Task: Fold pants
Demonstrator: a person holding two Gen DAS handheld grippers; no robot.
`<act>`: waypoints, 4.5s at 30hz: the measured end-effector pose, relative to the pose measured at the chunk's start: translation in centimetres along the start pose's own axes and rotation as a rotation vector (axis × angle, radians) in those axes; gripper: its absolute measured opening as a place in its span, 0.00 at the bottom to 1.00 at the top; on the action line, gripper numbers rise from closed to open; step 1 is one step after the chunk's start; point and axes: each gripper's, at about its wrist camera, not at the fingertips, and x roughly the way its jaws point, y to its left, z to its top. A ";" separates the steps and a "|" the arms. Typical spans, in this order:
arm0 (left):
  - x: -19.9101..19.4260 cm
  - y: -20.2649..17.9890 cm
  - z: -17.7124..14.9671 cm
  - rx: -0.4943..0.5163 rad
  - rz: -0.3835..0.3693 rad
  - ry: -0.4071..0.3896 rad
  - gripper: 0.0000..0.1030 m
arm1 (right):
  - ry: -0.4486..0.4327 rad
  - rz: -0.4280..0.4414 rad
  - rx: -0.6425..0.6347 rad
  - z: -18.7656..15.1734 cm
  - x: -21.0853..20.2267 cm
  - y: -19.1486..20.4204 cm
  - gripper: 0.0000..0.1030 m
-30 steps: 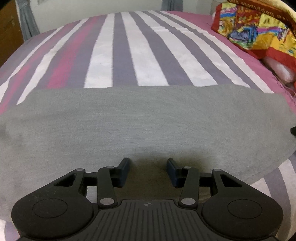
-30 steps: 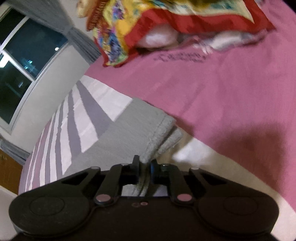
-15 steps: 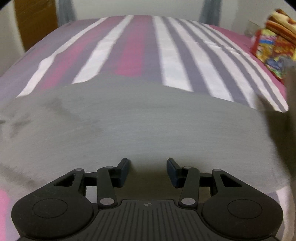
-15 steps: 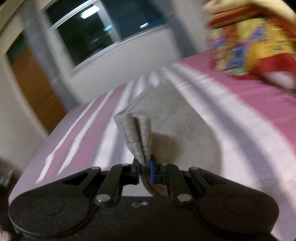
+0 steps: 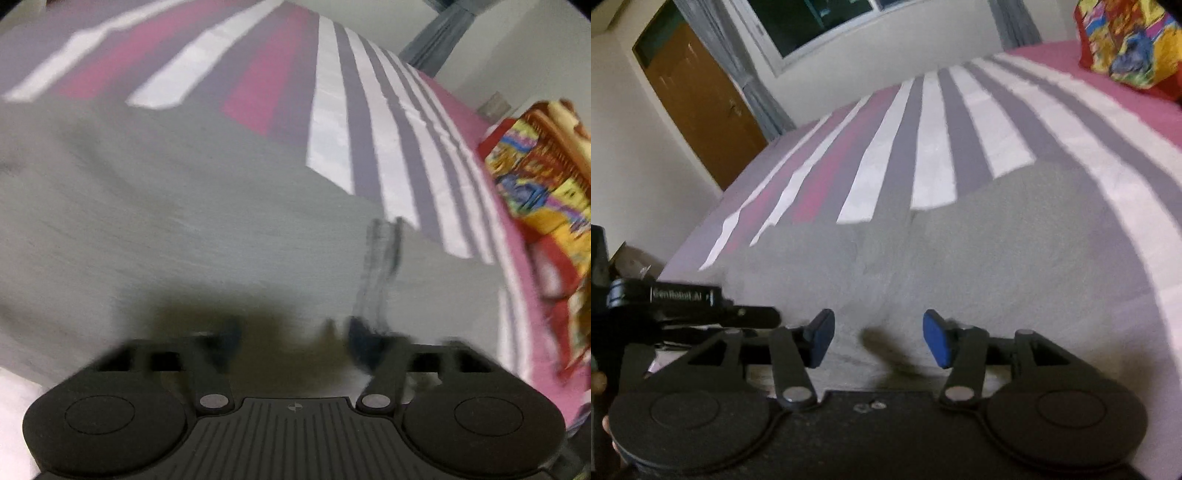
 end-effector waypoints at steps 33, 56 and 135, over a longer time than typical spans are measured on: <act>-3.0 0.2 -0.8 0.110 -0.002 -0.065 0.20 | -0.070 -0.123 0.009 0.4 -0.5 -3.0 0.37; -4.4 1.4 -2.7 0.077 0.046 -0.149 0.28 | 0.056 -0.158 -0.186 0.2 3.9 1.0 0.38; -5.5 27.8 -0.6 -0.631 -0.005 -0.290 0.61 | 0.100 -0.023 -0.267 -4.0 8.2 13.1 0.36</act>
